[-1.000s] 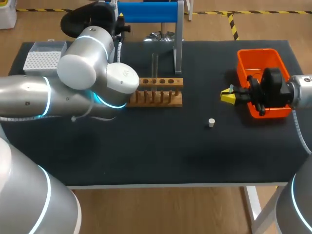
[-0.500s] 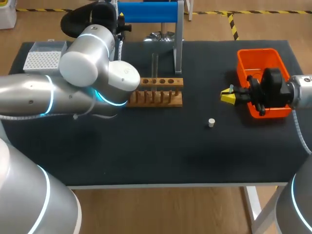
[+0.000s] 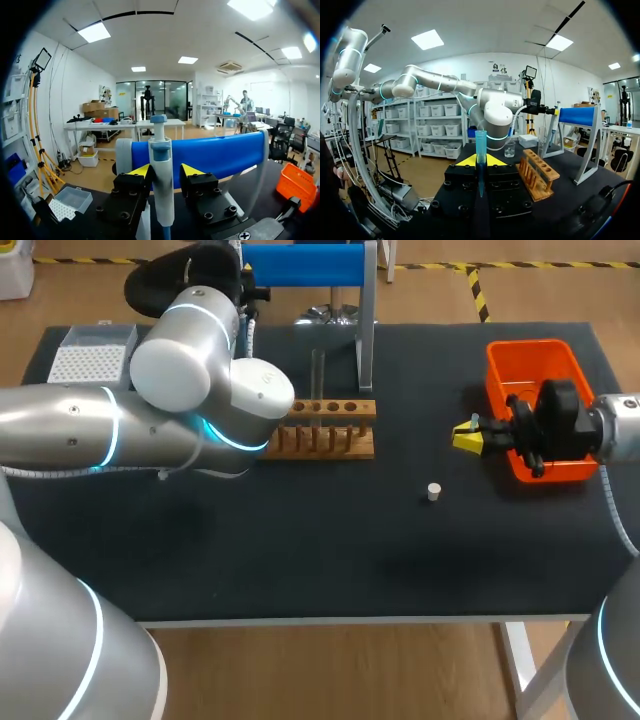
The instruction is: Invert the test tube, pick up the pipette, mount the tip to pipette, aspirate from beaker and dispense into the tube, eject the tip, return the pipette, and cap with the stopper.
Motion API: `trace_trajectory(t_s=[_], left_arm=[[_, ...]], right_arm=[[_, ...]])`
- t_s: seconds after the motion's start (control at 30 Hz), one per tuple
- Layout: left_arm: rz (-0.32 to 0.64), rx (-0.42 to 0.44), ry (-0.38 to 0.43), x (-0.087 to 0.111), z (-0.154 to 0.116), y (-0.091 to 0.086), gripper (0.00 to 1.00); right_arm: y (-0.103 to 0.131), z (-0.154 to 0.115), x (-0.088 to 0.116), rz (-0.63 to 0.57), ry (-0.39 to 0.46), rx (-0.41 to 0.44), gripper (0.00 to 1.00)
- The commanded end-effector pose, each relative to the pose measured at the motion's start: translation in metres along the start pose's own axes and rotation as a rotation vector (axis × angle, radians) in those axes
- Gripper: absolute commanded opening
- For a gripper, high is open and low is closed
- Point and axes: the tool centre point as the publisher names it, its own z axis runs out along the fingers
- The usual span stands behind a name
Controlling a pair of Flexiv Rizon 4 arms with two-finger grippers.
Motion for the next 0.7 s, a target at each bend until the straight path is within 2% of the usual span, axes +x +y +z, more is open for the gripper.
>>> trace_trajectory(t_s=[0.03, 0.43, 0.63, 0.7], left_arm=[[-0.002, -0.006, -0.027, 0.0063, 0.0033, -0.0009, 0.36], [-0.013, -0.019, -0.066, 0.0054, 0.0044, 0.0011, 0.37], [-0.015, -0.02, -0.076, 0.0038, 0.0045, 0.0011, 0.45], [-0.014, -0.019, -0.077, 0.0035, 0.0047, 0.0008, 0.44]], right_arm=[[0.0003, -0.0001, 0.001, -0.001, -0.002, 0.001, 0.0], [0.0003, -0.0001, 0.001, -0.001, -0.002, 0.001, 0.0], [0.0003, -0.0001, 0.001, -0.001, -0.002, 0.001, 0.0], [0.0003, -0.0001, 0.001, -0.001, -0.002, 0.001, 0.0]])
